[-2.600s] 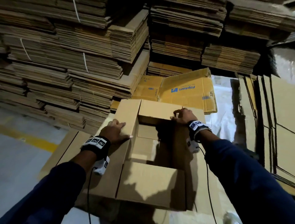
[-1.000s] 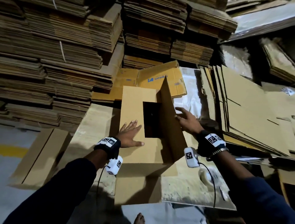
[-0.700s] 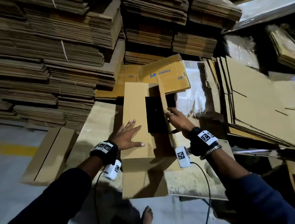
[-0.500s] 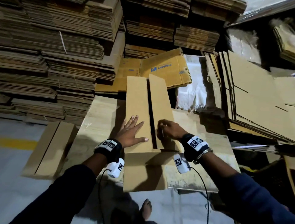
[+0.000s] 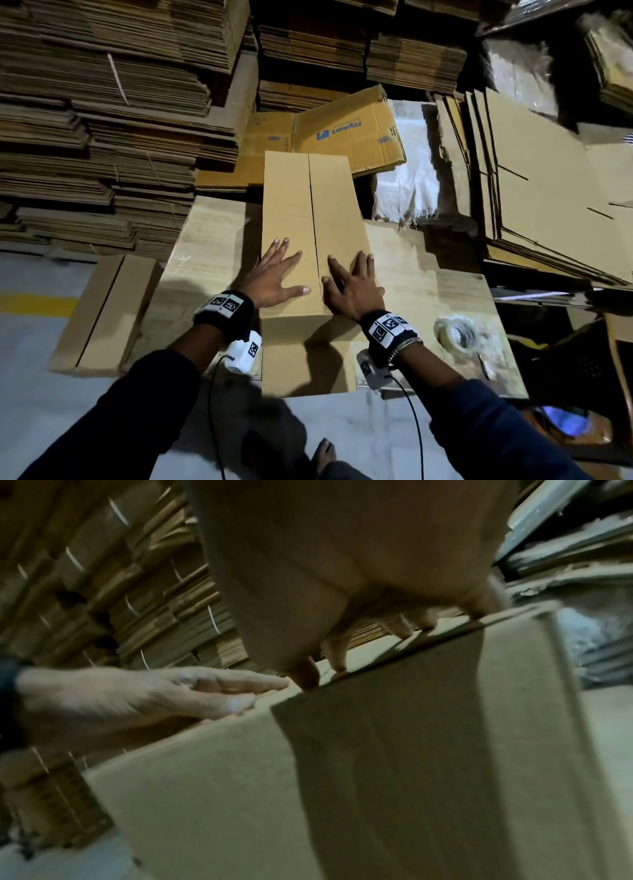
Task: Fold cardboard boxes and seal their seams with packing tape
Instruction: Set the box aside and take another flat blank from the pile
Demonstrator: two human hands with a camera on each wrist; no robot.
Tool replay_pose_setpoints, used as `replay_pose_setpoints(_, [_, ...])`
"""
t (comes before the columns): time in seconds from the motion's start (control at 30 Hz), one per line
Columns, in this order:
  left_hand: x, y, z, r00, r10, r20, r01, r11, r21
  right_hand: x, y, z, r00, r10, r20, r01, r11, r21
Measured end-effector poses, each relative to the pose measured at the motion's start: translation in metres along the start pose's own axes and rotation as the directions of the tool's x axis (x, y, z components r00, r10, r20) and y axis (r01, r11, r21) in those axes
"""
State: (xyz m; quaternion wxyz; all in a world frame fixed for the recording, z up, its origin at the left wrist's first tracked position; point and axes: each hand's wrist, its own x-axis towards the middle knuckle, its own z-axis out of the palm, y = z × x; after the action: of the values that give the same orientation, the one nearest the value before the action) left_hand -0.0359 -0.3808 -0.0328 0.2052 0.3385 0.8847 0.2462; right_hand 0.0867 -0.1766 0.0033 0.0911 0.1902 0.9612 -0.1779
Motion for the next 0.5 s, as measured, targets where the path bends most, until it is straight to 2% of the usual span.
replay_pose_setpoints(0.1, [0.002, 0.004, -0.003, 0.999, 0.009, 0.051, -0.009, 1.0, -0.001, -0.005, 0.002, 0.006, 1.0, 0.031, 0.0, -0.031, 0.998, -0.062])
replay_pose_setpoints(0.17, [0.004, 0.012, -0.009, 0.996, -0.006, 0.087, 0.002, 0.999, 0.036, -0.008, 0.007, 0.012, 0.999, 0.007, -0.032, -0.01, 0.994, -0.107])
replay_pose_setpoints(0.27, [0.007, 0.04, -0.019, 0.992, -0.098, 0.082, 0.083, 0.983, 0.165, -0.009, 0.021, 0.006, 0.995, -0.062, -0.078, 0.053, 0.992, -0.112])
replay_pose_setpoints(0.37, [0.012, 0.079, -0.024, 0.99, -0.131, -0.044, 0.138, 0.955, 0.262, -0.002, 0.041, -0.003, 0.992, -0.116, -0.046, 0.117, 0.993, 0.031])
replay_pose_setpoints(0.43, [0.018, 0.104, -0.023, 0.978, -0.062, -0.201, 0.108, 0.968, 0.227, 0.003, 0.055, -0.006, 0.986, -0.143, -0.083, 0.158, 0.963, 0.218])
replay_pose_setpoints(0.5, [0.027, 0.141, -0.011, 0.947, 0.027, -0.32, 0.029, 0.985, 0.169, 0.001, 0.083, -0.013, 0.981, -0.107, -0.161, 0.164, 0.901, 0.402])
